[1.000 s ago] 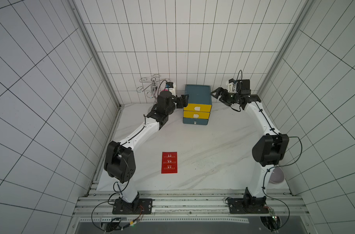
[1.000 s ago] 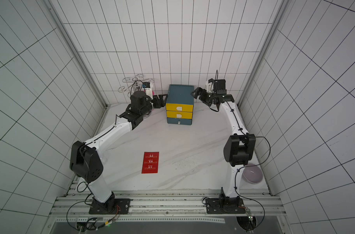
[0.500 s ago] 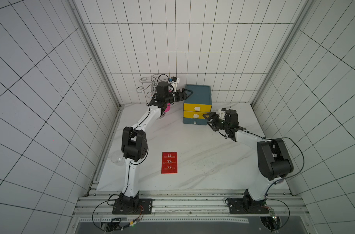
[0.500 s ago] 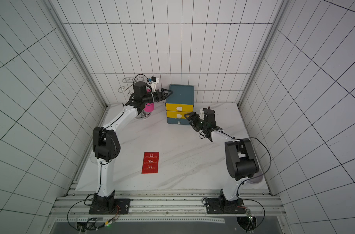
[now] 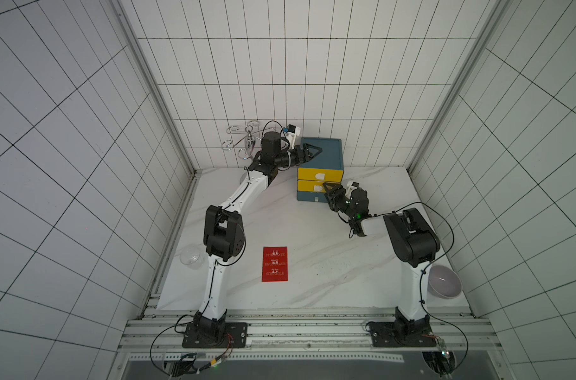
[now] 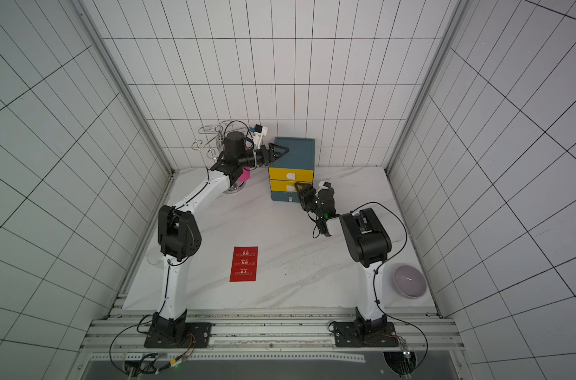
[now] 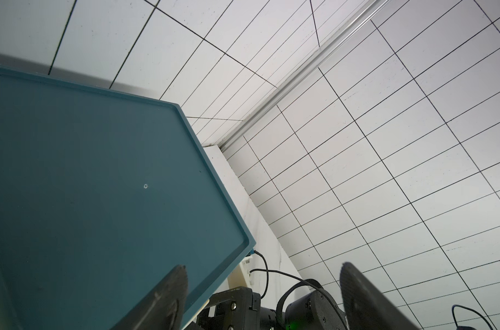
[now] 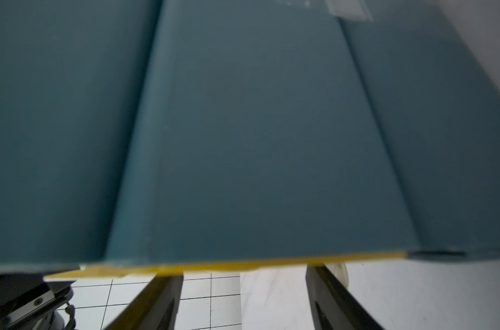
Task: Take the postcards out of the drawer
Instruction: Adjust the storage box at the center of the board.
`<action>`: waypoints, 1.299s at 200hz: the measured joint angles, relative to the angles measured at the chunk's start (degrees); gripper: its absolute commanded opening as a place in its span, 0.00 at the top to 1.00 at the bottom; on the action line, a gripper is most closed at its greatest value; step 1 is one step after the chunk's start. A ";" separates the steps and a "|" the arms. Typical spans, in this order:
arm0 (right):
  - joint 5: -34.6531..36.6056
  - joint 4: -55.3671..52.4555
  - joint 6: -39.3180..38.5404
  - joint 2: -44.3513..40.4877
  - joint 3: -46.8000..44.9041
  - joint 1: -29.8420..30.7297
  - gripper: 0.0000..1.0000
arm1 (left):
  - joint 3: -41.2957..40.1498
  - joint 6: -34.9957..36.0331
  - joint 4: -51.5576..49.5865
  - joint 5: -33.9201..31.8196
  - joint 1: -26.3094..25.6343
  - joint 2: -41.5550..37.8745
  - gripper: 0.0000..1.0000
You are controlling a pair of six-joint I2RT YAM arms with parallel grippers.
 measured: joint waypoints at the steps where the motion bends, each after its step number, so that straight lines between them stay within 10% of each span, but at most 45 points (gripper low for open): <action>1: -0.02 0.17 0.09 0.09 0.02 0.00 0.32 | 0.07 -0.07 0.00 0.00 0.00 0.11 0.17; 260: -3.02 7.78 6.23 6.01 4.09 1.81 0.36 | -1.14 5.66 -6.49 -3.34 2.99 -1.64 0.15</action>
